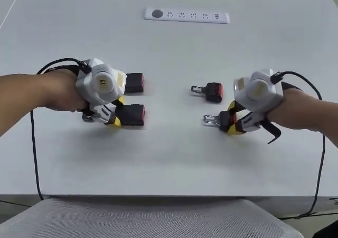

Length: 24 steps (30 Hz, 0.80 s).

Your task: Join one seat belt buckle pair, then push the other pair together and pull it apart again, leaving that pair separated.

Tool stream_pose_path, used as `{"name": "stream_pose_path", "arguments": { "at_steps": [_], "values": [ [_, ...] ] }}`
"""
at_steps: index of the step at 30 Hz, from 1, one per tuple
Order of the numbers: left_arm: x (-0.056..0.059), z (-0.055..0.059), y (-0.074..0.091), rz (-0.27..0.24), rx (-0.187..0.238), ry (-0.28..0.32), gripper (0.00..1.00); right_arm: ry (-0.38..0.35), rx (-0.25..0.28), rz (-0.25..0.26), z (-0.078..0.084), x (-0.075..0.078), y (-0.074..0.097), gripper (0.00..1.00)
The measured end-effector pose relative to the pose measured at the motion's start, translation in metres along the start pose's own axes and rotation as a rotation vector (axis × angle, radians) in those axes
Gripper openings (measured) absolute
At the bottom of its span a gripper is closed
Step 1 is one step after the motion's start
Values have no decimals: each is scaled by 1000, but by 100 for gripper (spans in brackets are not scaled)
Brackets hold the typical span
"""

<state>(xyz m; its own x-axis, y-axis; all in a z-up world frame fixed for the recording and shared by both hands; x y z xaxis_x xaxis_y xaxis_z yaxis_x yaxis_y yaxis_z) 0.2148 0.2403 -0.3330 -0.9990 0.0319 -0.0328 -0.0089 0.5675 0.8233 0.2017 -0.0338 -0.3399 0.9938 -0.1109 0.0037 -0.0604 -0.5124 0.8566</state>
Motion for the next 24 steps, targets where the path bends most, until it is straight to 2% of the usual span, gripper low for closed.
{"name": "stream_pose_path", "arguments": {
  "at_steps": [6, 14, 20, 24],
  "values": [
    [-1, 0, 0, 12, 4, 4, 32, 11, -1, -2, -5, 1, -4, 35],
    [-1, 0, -1, 10, 3, 12, 32, 21, 36, -8, -34, 0, -22, 35],
    [-10, 8, -7, 8, 5, 16, 32, 43, 49, -18, -53, 3, -37, 35],
    [-14, 11, -9, 10, 5, 18, 32, 34, 78, 2, -66, 4, -46, 35]
  ]
}}
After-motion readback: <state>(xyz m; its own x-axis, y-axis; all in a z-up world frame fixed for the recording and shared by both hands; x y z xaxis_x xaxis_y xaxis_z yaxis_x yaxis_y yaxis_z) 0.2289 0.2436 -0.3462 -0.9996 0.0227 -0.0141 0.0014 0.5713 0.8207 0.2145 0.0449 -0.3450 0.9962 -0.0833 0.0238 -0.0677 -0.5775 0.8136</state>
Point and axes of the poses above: the centre of the closed fingertips' face, and the gripper's own axes: y roughly backward along the fingers, x roughly to its right, z roughly out of its underside, the point moved 3 cm from there along y, roughly backward along the fingers, and after that the axes turned 11 degrees about x, right-handed, at the moved point
